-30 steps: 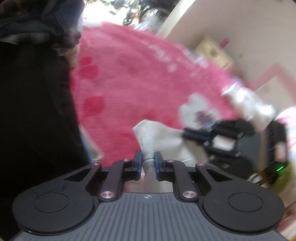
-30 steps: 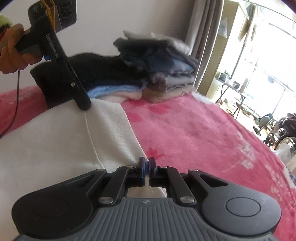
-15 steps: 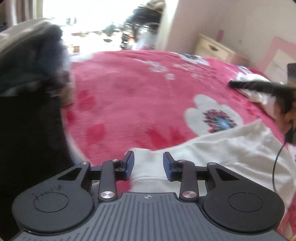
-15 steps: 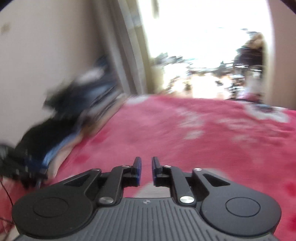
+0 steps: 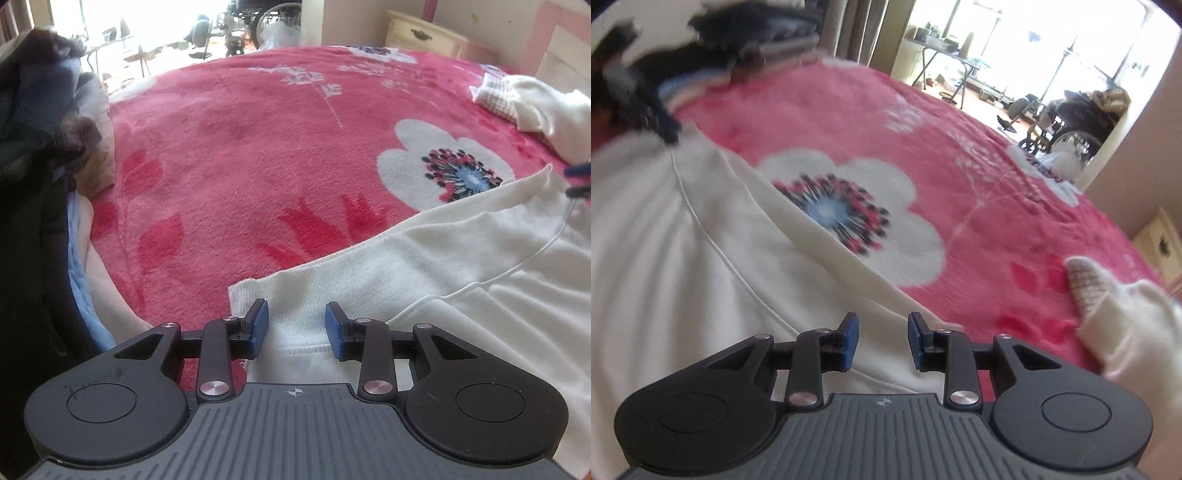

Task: Fold clothes

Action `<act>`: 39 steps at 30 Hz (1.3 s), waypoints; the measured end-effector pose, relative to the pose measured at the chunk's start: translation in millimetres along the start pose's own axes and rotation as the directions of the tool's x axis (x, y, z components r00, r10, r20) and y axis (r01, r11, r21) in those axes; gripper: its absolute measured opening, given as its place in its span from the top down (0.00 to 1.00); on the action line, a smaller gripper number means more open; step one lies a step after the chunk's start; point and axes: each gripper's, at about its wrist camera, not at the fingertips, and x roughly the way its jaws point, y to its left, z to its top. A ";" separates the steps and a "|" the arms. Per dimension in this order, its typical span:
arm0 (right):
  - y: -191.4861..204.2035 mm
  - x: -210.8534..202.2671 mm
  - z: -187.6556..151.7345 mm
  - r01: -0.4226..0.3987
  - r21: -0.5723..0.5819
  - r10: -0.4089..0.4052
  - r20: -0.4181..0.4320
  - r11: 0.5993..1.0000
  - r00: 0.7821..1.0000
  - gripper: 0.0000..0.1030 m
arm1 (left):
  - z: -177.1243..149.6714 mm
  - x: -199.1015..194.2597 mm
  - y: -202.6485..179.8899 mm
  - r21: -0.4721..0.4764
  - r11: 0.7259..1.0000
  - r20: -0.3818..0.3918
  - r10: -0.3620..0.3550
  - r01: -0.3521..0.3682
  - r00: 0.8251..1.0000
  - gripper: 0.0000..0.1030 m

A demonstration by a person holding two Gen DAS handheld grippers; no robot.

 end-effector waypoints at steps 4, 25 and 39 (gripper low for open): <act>2.8 2.9 0.8 -0.028 -0.124 0.030 0.010 0.992 1.000 0.70 | 0.6 -0.2 -0.8 0.014 1.000 -0.005 0.006 -0.006 1.000 0.67; -9.1 60.6 42.4 -0.431 -0.362 0.293 -0.378 0.827 0.878 0.99 | 3.7 0.8 -4.3 0.056 0.998 0.002 0.012 -0.012 1.000 0.67; -51.4 43.7 19.8 -0.211 -0.216 0.170 -0.193 0.953 0.966 1.00 | 4.6 5.2 -7.5 0.080 0.996 0.019 0.024 -0.026 1.000 0.67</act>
